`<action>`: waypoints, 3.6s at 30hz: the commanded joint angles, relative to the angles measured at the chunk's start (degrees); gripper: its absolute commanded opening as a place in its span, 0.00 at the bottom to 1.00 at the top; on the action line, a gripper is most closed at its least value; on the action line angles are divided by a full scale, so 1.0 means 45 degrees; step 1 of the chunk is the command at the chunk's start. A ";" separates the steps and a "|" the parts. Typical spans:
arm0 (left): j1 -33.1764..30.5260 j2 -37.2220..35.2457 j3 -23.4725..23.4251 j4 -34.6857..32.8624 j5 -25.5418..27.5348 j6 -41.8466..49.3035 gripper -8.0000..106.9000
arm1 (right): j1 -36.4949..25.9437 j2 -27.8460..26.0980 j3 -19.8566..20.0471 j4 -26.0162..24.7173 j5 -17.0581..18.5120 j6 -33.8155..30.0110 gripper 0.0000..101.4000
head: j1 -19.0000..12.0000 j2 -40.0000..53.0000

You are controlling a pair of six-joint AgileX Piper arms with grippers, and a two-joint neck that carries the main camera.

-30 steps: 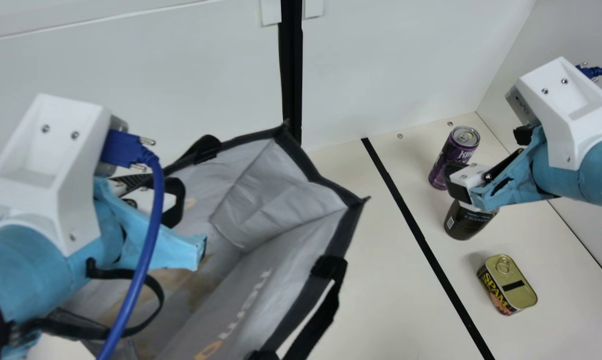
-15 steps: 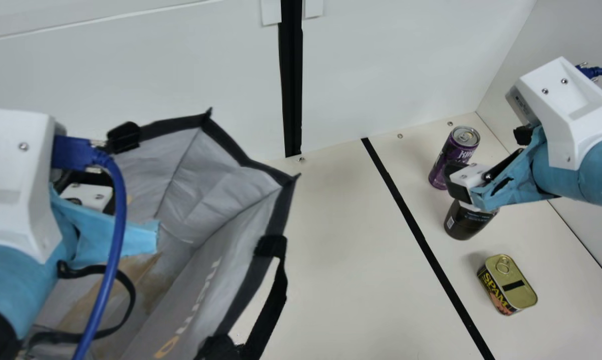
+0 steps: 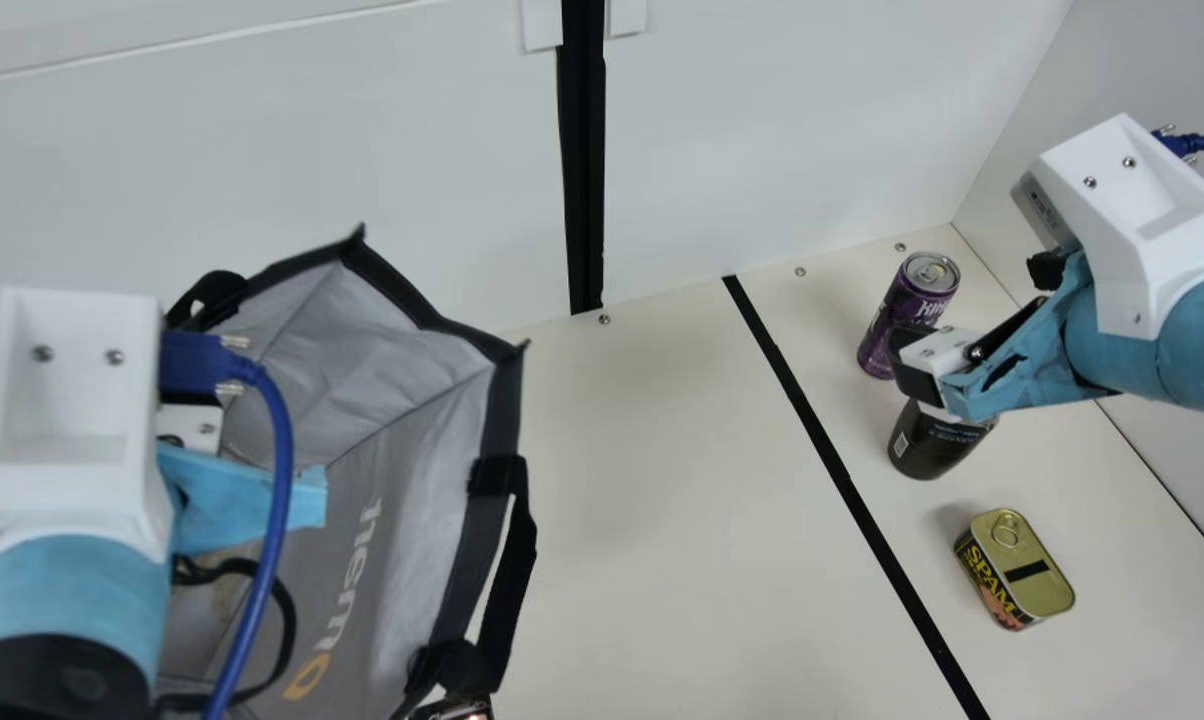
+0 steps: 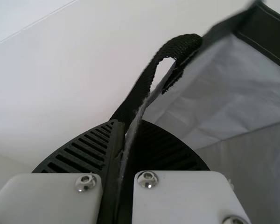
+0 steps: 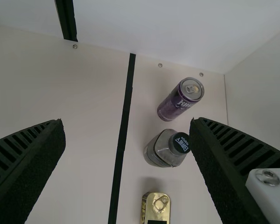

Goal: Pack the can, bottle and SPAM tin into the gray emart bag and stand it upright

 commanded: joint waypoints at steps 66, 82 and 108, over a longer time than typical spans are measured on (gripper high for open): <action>0.3787 -0.0251 0.2765 -1.4511 -0.4224 0.4281 0.00 | 0.0000 0.0000 0.0000 0.0000 0.0000 0.0000 0.94 | -0.0308 -0.0030; 0.5116 -0.0079 0.3191 -1.7292 -0.4800 0.6309 0.00 | 0.0000 0.0000 0.0000 0.0000 0.0000 0.0000 0.94 | -0.0308 -0.0030; 0.5642 0.0032 0.3322 -1.8080 -0.5032 0.6984 0.00 | 0.0000 0.0000 0.0000 0.0000 0.0000 0.0000 0.94 | -0.0308 -0.0030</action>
